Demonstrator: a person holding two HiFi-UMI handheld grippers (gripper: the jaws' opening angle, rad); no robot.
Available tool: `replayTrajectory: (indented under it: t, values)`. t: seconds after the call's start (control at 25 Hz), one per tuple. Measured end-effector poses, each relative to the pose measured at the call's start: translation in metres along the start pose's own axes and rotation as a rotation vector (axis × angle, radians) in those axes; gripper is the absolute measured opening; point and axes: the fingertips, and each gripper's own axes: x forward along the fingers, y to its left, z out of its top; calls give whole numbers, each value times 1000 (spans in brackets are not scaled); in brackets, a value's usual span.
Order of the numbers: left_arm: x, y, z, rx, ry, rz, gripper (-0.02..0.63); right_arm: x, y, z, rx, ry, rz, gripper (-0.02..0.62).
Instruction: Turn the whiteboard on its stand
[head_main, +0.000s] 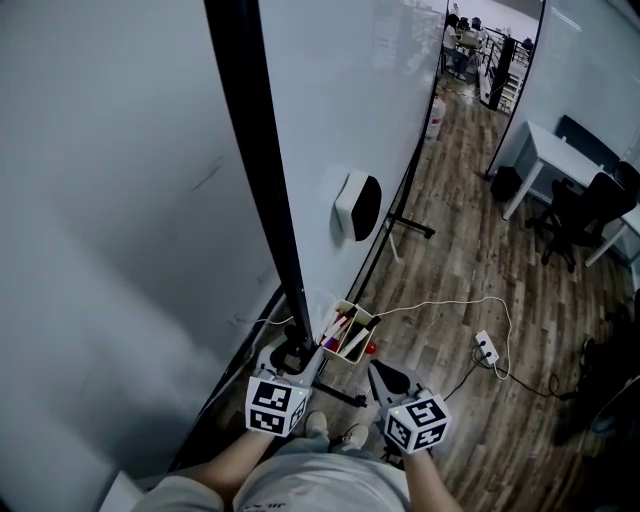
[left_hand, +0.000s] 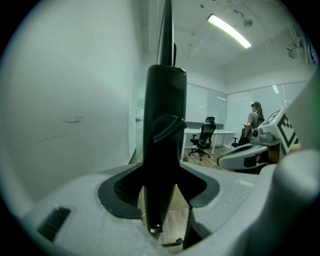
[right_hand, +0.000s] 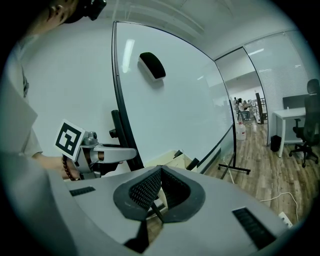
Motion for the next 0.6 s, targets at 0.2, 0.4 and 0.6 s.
replayTrajectory:
  t: [0.2,0.4,0.6]
  values:
    - [-11,-2,-1,-8,-2,11,202,0,8,-1,-3,0,19,-5]
    - [-26,-2,-5,-20,2,32,200,0,16,-3,-2,3,35,-5]
    - [-41,-5,-6,-13,-2,58,73,-4,24,-5,-4,0,45,-5]
